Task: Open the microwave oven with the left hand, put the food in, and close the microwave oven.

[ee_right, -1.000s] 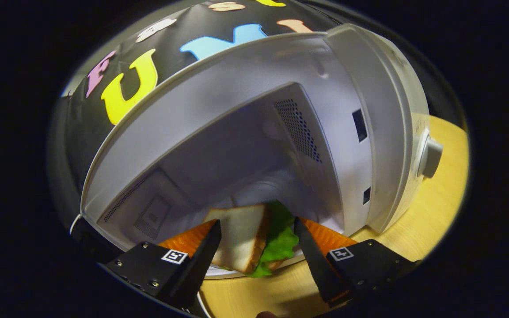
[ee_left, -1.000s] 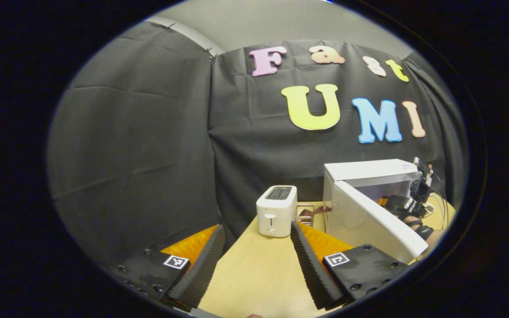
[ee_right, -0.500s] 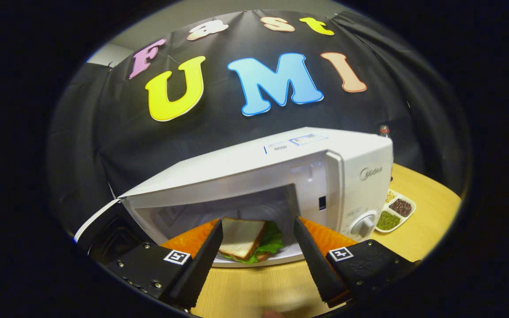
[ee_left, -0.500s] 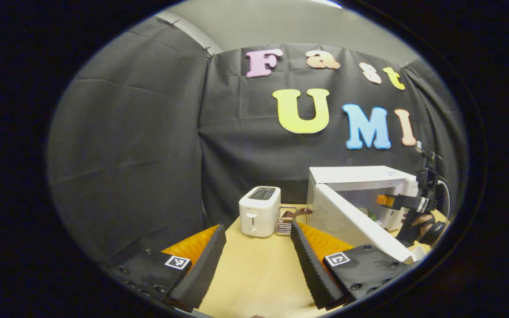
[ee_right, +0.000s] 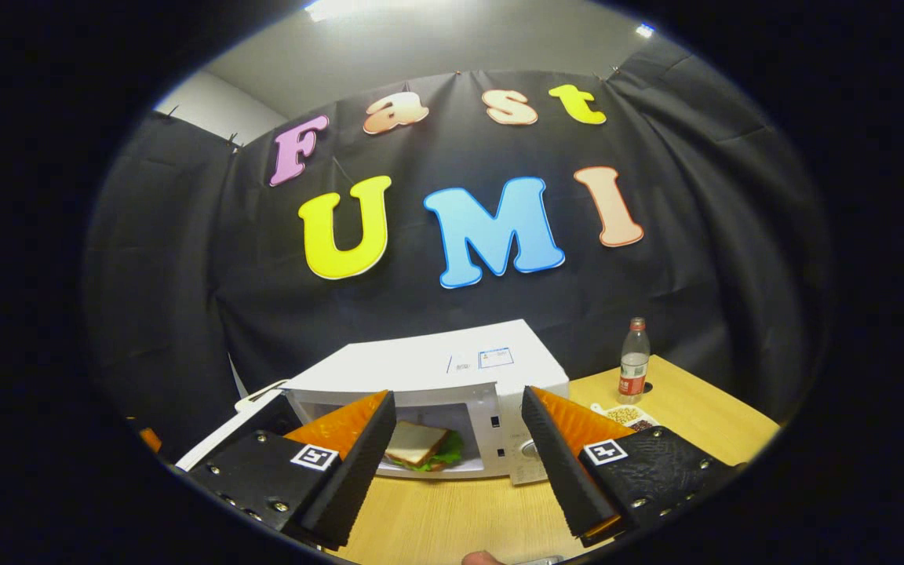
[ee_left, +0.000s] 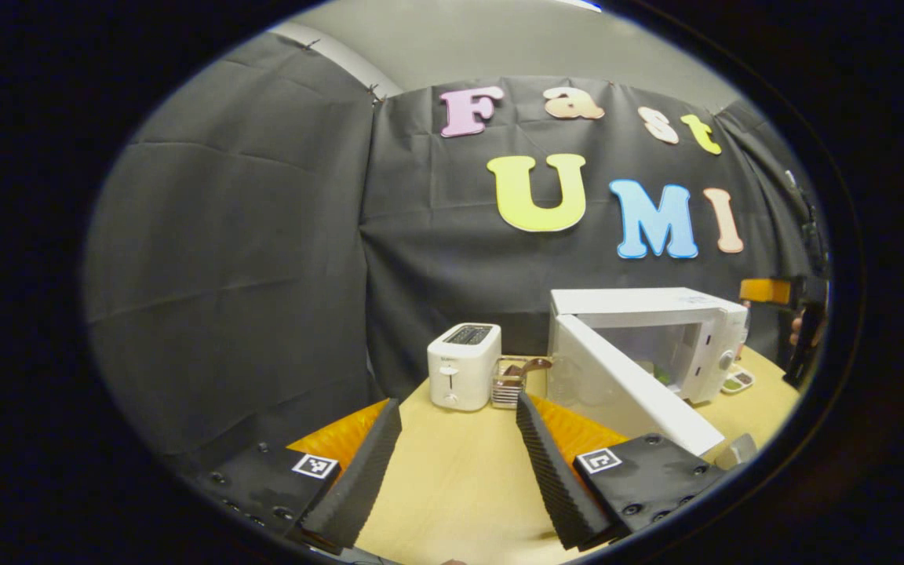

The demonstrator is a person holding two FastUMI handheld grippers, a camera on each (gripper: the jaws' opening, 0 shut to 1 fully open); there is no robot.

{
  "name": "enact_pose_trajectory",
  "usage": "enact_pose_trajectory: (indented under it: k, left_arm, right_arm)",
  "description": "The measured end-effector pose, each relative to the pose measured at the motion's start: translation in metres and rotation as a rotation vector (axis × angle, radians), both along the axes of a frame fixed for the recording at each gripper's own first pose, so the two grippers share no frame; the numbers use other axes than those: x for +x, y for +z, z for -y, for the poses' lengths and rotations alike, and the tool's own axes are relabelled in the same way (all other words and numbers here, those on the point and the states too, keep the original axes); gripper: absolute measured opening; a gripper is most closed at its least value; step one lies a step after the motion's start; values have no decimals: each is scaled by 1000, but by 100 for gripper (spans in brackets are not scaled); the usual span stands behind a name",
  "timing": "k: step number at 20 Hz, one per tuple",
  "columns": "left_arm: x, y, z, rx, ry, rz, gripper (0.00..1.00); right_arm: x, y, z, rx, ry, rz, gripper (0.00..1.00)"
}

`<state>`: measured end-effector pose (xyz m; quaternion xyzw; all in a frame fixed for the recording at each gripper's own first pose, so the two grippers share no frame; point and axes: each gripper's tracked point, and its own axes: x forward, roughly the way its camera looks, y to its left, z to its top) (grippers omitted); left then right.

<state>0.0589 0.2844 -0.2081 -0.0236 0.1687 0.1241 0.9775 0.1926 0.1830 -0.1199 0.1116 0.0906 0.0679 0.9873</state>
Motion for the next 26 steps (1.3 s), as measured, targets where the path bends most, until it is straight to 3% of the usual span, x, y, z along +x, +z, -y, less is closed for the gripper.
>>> enact_pose_trajectory:
  k: [7,10,13,15,18,26]
  left_arm:
    - [-24,-11,8,-27,14,-18,99]
    - [-31,-18,17,-43,-2,-39,94]
    - [-35,-29,27,-61,-20,-63,63]
    - [-32,-33,39,-72,-28,-73,54]
    - [-36,-50,54,-85,-22,-109,10]
    - [-38,-58,102,-39,-76,-139,7]
  right_arm:
    - [-55,36,27,0,25,54,98]
    - [-72,47,41,-32,26,76,98]
    - [-85,56,57,-78,21,108,98]
    - [-97,60,65,-66,21,113,98]
    - [-105,64,80,-58,23,105,98]
    - [-138,57,113,-60,58,85,98]
